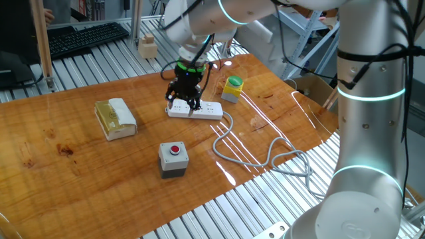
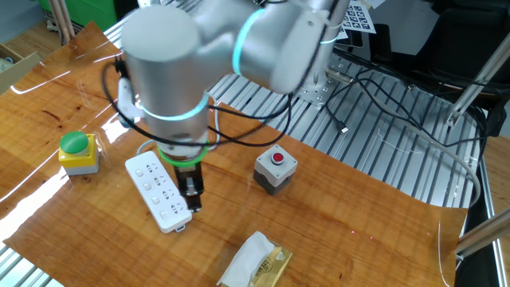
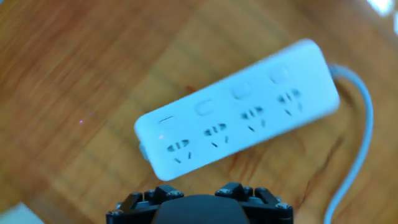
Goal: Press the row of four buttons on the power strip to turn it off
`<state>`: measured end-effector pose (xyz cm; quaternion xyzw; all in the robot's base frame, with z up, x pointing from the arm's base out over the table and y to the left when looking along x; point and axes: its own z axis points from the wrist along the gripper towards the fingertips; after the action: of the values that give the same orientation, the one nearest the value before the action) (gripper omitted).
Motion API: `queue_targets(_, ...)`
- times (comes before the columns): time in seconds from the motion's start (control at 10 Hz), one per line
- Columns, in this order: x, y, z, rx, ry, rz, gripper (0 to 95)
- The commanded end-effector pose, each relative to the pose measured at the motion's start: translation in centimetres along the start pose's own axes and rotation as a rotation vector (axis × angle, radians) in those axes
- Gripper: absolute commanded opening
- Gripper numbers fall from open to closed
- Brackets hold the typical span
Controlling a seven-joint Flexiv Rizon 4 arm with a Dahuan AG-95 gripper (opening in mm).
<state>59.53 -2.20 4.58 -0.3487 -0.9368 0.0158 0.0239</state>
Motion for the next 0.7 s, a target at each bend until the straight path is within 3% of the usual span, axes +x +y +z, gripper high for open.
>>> queue_targets(0.1, -0.5, -0.1, -0.1, 0.059, -0.121, -0.421, 76.0)
queue_targets(0.3, -1.3, -0.7, 0.3, 0.044, -0.149, -0.473, 76.0)
queue_targets(0.7, -2.3, -1.3, 0.5, 0.047, -0.165, -0.496, 76.0)
